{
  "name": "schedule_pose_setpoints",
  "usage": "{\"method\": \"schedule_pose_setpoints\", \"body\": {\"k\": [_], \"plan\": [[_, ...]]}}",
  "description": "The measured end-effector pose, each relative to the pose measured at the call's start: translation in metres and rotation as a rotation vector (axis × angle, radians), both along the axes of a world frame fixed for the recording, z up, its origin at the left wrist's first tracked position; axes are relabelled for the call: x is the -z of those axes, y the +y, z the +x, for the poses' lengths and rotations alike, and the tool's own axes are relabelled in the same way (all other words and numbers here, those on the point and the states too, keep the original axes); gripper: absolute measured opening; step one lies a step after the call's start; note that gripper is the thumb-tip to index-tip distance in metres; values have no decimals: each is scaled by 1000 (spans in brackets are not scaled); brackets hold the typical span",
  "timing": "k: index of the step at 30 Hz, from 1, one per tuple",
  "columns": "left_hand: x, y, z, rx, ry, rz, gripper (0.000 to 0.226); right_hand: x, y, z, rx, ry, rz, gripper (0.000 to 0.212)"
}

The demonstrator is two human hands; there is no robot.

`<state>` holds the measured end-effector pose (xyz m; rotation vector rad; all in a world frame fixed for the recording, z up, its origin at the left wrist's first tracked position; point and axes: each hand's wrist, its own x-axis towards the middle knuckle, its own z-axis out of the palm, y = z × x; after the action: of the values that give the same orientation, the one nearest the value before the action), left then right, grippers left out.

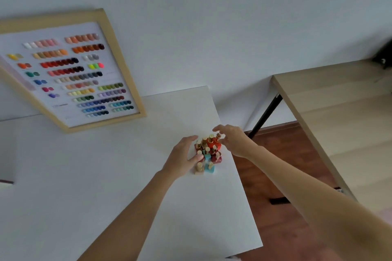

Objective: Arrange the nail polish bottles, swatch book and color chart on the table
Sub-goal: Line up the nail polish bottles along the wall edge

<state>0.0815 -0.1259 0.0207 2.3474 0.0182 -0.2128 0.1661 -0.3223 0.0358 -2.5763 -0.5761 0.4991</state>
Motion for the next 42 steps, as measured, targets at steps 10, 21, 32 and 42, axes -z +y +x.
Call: {"method": "schedule_pose_setpoints", "body": {"k": [10, 21, 32, 42], "plan": [[7, -14, 12, -18, -154, 207, 39, 12, 7, 15, -110, -12, 22, 24], [11, -11, 23, -20, -134, 366, 17, 10, 11, 15, -129, -49, 52, 21], [-6, 23, 56, -108, -125, 268, 15, 5, 24, 47, 49, -88, 142, 14], [-20, 36, 132, -165, -189, 285, 19, 2, 62, 103, 193, -111, 166, 9]]}}
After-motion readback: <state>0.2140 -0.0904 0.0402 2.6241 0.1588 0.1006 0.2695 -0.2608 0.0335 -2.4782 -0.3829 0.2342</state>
